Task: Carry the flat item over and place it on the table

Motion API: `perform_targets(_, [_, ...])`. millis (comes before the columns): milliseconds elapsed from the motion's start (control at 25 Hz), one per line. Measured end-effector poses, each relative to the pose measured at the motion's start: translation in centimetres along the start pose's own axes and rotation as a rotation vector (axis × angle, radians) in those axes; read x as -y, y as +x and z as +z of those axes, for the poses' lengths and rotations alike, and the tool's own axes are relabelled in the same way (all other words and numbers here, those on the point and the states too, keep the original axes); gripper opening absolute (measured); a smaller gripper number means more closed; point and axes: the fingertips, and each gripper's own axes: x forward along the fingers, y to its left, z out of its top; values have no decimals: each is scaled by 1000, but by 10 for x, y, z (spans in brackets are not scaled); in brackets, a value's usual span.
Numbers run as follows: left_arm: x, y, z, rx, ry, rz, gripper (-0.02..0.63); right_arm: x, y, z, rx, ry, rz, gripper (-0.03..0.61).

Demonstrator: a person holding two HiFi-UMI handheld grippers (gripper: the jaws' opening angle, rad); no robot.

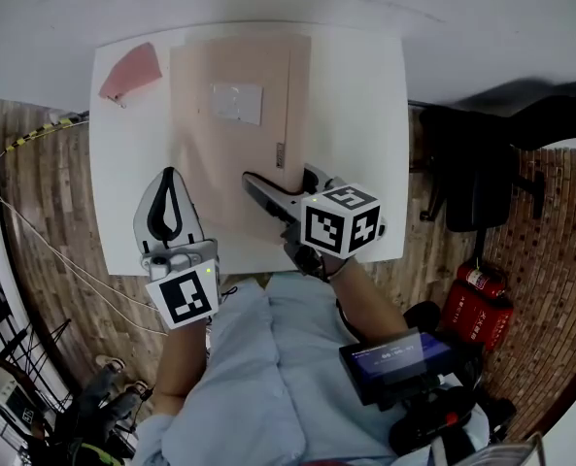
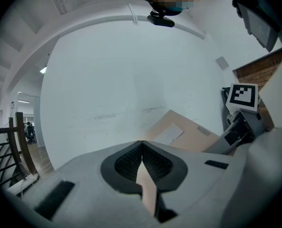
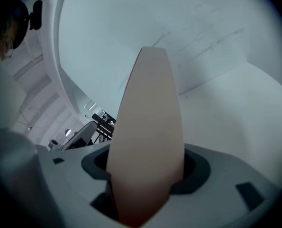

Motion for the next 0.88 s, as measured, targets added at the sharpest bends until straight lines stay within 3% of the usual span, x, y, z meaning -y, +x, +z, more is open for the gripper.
perform_targets(200, [-4, 5, -5, -20, -1, 18, 9, 15, 10, -3, -23, 118, 32, 304])
perform_targets(560, [7, 31, -26, -77, 17, 40, 9, 52, 30, -5, -103, 233, 97, 313])
perform_targets(880, [-2, 23, -34, -113, 14, 62, 9, 49, 35, -11, -139, 264, 126, 322])
